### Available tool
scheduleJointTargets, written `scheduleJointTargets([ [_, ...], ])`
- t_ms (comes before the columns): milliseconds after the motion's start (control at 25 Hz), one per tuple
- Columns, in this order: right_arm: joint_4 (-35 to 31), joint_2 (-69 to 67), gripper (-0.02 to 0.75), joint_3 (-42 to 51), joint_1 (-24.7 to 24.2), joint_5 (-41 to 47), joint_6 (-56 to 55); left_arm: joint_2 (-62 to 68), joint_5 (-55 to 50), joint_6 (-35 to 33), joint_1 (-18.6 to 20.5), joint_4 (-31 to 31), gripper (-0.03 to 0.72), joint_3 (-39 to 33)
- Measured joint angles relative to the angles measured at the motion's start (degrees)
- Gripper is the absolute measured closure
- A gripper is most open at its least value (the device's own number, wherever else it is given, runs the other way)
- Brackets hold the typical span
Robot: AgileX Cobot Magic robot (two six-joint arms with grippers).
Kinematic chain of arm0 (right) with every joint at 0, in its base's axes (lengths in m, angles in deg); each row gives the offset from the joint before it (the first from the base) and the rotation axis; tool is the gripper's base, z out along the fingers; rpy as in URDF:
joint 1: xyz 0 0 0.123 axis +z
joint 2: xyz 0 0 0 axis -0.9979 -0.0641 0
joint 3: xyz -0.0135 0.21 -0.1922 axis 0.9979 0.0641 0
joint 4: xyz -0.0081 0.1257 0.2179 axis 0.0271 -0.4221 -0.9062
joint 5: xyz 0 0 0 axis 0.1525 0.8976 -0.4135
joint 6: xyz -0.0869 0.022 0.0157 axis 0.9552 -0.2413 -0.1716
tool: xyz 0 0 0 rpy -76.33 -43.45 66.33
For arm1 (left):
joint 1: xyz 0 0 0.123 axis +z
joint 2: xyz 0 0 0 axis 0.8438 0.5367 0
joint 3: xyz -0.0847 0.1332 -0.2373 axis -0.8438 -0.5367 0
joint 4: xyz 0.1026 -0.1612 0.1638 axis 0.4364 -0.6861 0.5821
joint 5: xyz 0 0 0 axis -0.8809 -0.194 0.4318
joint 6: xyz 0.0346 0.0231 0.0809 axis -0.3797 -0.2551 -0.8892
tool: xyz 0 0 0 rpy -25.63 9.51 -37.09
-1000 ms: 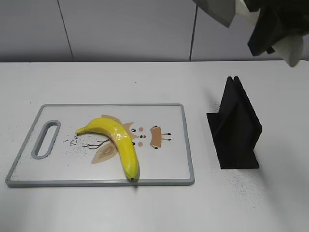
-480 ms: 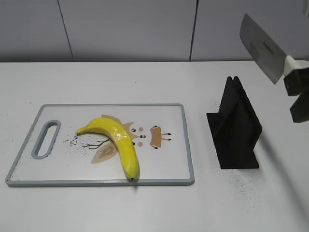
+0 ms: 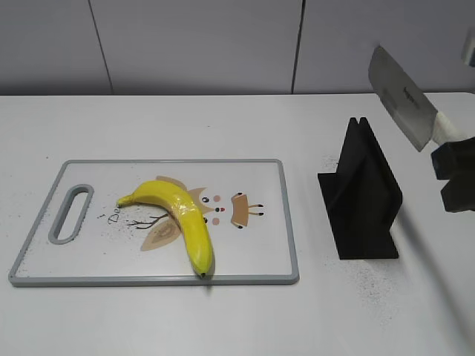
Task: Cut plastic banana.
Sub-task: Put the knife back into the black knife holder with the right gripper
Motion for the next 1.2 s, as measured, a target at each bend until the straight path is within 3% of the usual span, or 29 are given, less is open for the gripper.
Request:
scheduleJointTargets([
  [400, 0.0, -3.7, 0.576, 0.8, 0.0, -2.9, -0.1, -3.2, -0.6, 0.0, 0.0, -0.6, 0.181, -0.9],
  [1200, 1.0, -14.8, 0.576, 0.8, 0.0, -6.3, -0.4, -3.2, -0.6, 0.0, 0.0, -0.6, 0.187, -0.9],
])
